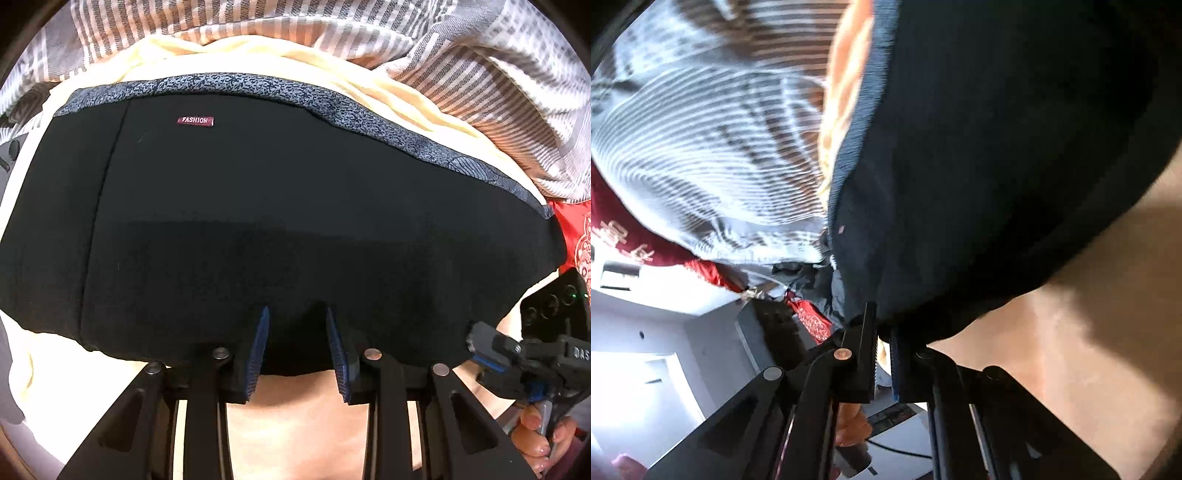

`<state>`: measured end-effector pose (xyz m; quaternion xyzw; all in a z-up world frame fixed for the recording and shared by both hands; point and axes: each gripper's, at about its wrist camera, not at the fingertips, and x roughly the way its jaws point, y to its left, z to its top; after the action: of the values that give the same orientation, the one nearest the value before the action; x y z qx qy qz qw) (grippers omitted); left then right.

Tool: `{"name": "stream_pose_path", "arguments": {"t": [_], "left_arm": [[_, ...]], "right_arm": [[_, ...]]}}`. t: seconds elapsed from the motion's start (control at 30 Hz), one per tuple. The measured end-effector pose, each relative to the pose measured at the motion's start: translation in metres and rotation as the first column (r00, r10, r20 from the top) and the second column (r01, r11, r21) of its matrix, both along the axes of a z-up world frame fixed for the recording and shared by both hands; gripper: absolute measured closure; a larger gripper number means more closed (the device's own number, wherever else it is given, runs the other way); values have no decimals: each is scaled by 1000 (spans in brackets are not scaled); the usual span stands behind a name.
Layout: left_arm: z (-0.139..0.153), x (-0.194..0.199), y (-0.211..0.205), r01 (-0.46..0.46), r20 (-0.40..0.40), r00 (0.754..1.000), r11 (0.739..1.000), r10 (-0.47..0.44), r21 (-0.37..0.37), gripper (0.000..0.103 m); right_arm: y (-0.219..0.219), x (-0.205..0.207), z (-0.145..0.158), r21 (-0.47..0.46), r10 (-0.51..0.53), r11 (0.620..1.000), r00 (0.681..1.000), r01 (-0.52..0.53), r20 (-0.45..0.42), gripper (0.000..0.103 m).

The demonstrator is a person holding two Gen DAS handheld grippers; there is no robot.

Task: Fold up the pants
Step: 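Release the trousers and smooth the folded bundle with both tools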

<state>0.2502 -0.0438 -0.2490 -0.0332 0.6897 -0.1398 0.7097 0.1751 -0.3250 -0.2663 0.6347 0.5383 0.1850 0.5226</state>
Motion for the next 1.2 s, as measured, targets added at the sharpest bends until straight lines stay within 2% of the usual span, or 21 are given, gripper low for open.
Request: {"name": "stream_pose_path", "arguments": {"t": [0.07,0.13,0.17,0.27,0.3,0.37,0.4,0.53,0.6,0.63,0.77,0.87,0.9,1.0,1.1,1.2], "left_arm": [[2,0,-1,21,10,1000,1000,-21,22,69],[4,-4,-7,56,24,998,996,-58,71,69],[6,-6,-11,65,26,997,994,-68,92,69],[13,-10,-26,93,31,995,987,-98,129,69],[15,-12,-32,100,32,994,986,-105,135,69],[23,-15,-54,121,42,991,983,-128,138,69],[26,-16,-62,130,47,989,982,-138,134,69],[44,-18,-124,201,94,973,975,-210,99,69],[45,-16,-154,221,101,968,972,-229,83,43],[48,-16,-173,224,121,965,972,-231,69,34],[55,-12,-218,265,144,953,963,-268,39,34],[57,-12,-249,286,150,946,958,-287,32,34],[57,-12,-258,287,152,945,957,-289,37,34],[54,-9,-283,287,152,944,956,-292,52,34],[60,-10,-292,281,161,943,957,-290,77,34],[55,-2,-312,274,168,943,957,-286,94,34]], "right_arm": [[-1,-5,1,-34,20,999,1000,-21,-24,98],[-4,-19,-12,-102,48,993,991,-61,-124,98],[-6,-24,-13,-112,55,991,988,-72,-143,97],[-20,-34,6,-157,110,979,988,-127,-113,93],[-29,-37,16,-192,128,971,986,-146,-103,87],[-50,-39,36,-281,138,947,987,-156,-85,52],[-62,-39,44,-317,131,937,989,-147,-72,50],[-128,-38,74,-455,49,888,997,-67,-52,50],[-162,-38,81,-508,-9,861,999,-19,-53,50],[-178,-40,84,-543,-41,840,998,6,-53,50],[-243,-43,97,-643,-185,758,981,107,-54,50],[-295,-51,102,-718,-278,677,960,163,-44,50],[-316,-55,102,-739,-312,649,949,180,-43,50],[-362,-64,93,-767,-404,603,913,221,-55,50],[-398,-74,77,-738,-498,609,865,291,-69,51],[-419,-81,59,-679,-568,631,820,375,-74,63]]}}
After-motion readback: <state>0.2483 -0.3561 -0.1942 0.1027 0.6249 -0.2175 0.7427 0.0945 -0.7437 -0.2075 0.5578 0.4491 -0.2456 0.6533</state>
